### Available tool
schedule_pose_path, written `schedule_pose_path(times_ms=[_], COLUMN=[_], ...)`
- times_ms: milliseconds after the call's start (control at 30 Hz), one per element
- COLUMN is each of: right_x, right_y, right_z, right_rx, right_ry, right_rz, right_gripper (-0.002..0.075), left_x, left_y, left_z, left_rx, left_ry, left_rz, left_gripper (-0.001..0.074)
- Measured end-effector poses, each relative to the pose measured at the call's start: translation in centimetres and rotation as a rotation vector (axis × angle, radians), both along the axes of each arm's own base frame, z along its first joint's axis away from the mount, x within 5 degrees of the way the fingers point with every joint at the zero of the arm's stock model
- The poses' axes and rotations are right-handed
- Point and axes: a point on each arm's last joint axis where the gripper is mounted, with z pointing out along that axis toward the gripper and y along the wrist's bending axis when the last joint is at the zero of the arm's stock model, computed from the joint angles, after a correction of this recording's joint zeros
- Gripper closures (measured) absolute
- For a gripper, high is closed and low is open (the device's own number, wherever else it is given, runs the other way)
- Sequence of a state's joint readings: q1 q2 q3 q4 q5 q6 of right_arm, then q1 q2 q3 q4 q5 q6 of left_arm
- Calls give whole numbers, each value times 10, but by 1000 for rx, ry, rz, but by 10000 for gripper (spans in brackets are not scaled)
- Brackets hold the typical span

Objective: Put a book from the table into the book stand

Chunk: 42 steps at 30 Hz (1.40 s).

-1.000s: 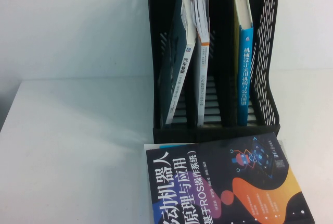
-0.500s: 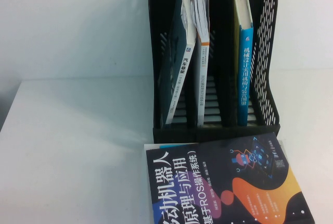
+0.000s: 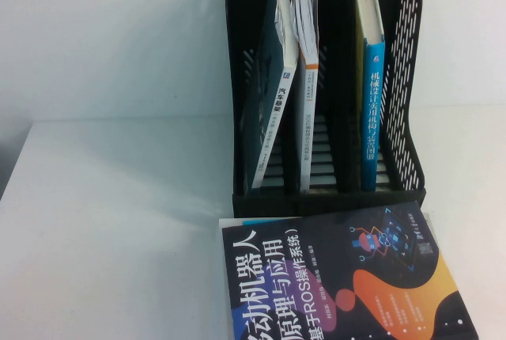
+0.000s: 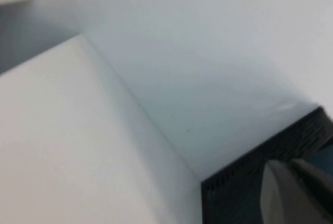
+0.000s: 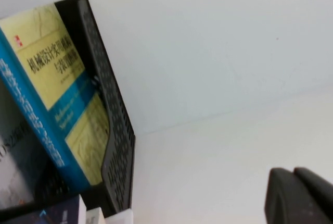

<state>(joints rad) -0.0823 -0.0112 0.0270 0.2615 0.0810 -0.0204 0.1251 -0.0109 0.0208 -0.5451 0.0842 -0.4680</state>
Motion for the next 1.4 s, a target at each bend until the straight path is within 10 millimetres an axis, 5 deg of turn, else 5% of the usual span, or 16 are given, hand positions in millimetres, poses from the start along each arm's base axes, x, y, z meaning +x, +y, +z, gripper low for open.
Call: schedule_pose_path(times_ms=[200, 533, 867, 1033, 1400], right_x=[-1, -25, -68, -49, 19], right_y=[-5, -18, -9, -2, 0], right_z=[17, 73, 165, 189, 195], right_rx=[13, 186, -8, -143, -157], right_ry=[-186, -779, -1067, -890, -1], right_rz=[-53, -159, -148, -89, 43], right_gripper=[729, 729, 729, 729, 729], left_x=[-4, -31, -46, -23, 25], left_y=[13, 22, -1, 1, -4], left_z=[23, 80, 173, 196, 206], left_rx=[37, 185, 625, 651, 804], left_ry=[-253, -690, -667, -495, 39], left_rz=[154, 338, 254, 183, -130], left_gripper=[738, 738, 738, 738, 738])
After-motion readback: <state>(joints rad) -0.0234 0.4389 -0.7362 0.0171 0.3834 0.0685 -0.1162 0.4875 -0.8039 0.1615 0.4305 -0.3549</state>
